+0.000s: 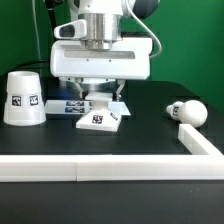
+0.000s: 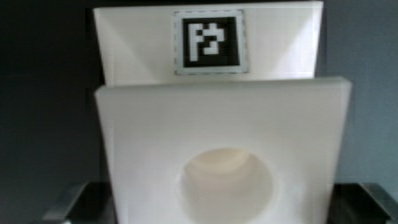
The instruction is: Assemble lamp
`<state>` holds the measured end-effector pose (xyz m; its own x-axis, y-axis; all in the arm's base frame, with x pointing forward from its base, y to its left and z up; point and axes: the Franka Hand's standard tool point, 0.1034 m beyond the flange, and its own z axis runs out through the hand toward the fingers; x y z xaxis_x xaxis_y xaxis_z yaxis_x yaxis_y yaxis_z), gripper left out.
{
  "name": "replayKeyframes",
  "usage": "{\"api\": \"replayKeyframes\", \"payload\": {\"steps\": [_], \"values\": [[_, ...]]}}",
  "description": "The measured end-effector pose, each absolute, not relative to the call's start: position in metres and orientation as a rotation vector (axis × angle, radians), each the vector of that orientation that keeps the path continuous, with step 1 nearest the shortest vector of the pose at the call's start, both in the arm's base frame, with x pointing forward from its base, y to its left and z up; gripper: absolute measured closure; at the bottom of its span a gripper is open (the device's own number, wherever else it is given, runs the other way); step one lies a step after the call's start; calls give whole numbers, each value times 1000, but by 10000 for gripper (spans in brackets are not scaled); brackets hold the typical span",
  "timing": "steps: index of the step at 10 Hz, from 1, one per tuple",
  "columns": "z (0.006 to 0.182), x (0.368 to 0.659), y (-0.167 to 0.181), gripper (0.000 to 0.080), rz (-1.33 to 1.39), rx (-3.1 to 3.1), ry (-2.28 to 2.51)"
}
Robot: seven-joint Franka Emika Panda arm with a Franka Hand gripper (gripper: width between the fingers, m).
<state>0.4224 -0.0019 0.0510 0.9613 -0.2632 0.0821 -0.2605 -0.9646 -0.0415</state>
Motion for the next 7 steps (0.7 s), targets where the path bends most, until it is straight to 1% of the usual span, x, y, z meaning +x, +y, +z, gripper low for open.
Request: {"api": "replayKeyframes", "payload": {"steps": [2, 3, 5, 7], "values": [[51, 423, -1, 265, -136, -3082, 402], [53, 431, 5, 265, -136, -3084, 364], [53, 458, 22, 264, -159, -3091, 219], [51, 480, 30, 264, -193, -3087, 175]]}}
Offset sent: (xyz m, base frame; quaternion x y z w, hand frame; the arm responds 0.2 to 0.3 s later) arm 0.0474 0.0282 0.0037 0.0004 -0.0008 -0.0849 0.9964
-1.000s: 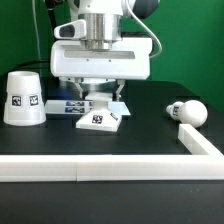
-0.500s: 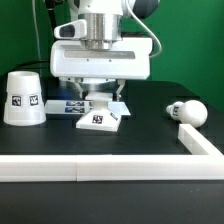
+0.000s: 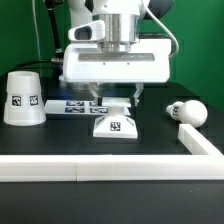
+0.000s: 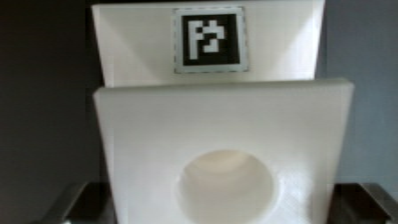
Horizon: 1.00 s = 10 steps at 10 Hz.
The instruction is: Assemble lamp
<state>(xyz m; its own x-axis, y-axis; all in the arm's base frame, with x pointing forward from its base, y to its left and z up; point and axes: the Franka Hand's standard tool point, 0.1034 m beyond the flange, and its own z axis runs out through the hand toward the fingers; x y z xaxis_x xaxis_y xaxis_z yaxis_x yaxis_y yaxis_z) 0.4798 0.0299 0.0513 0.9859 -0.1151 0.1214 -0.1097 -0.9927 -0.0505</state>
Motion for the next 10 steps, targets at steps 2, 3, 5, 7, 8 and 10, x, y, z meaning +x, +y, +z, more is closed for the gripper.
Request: {"api": "replayKeyframes", "payload": {"steps": [2, 3, 5, 7, 8, 10], "values": [[52, 502, 34, 264, -231, -3085, 103], [52, 514, 39, 264, -242, -3083, 68], [52, 536, 47, 264, -249, -3080, -52], [53, 547, 56, 263, -266, -3072, -41], [53, 547, 56, 263, -267, -3073, -56], [53, 547, 56, 263, -268, -3073, -56]]}}
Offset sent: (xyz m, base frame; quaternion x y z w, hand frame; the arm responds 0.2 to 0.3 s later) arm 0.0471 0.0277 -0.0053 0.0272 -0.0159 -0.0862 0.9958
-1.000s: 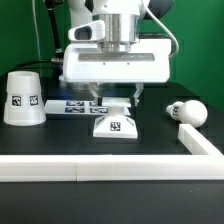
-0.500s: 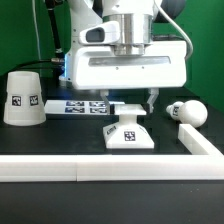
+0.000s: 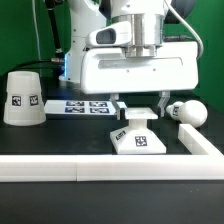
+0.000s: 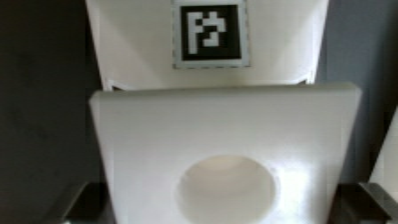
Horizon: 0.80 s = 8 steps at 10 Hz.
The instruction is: Assemble lamp
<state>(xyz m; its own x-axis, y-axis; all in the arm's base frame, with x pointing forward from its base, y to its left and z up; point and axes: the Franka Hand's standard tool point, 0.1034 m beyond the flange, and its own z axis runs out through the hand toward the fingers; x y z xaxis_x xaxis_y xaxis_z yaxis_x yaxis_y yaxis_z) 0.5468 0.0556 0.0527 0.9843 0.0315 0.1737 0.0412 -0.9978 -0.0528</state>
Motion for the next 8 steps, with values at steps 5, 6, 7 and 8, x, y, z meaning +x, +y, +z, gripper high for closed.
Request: {"api": "replayKeyframes", "payload": {"steps": [5, 6, 7, 8], "values": [[53, 581, 72, 263, -327, -3058, -90], [53, 588, 77, 262, -341, -3055, -99], [53, 592, 84, 262, -349, -3051, -115], [53, 595, 91, 262, -355, -3047, -123]]}}
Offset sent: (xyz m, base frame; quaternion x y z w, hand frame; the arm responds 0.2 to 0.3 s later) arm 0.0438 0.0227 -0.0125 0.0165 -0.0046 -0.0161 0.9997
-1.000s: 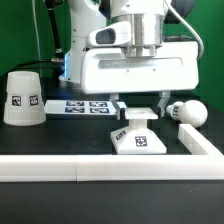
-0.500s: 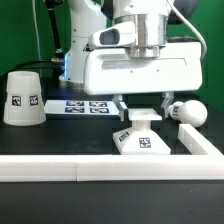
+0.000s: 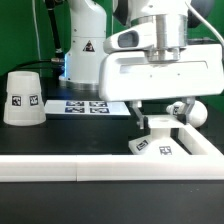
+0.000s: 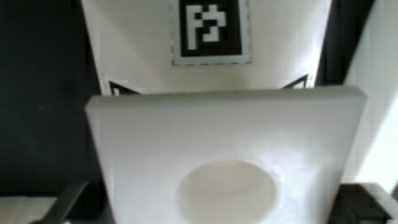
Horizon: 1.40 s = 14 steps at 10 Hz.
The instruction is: Assemble lamp
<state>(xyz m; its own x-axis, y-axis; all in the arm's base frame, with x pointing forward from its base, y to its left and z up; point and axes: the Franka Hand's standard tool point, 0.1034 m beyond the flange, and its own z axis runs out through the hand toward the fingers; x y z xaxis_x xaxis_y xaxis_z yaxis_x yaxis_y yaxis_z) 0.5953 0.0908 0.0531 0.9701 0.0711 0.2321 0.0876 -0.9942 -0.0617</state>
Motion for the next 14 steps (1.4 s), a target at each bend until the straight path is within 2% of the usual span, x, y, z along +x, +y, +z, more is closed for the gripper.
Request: {"api": "replayKeyframes", "payload": {"steps": [1, 6, 8, 10, 12, 14], "values": [[53, 600, 99, 262, -364, -3042, -127], [53, 614, 99, 262, -406, -3041, -162], [53, 614, 99, 132, -405, -3041, -162], [54, 614, 96, 106, -407, -3043, -163], [67, 599, 79, 101, -399, -3052, -141], [77, 566, 90, 101, -391, -3052, -144]]}}
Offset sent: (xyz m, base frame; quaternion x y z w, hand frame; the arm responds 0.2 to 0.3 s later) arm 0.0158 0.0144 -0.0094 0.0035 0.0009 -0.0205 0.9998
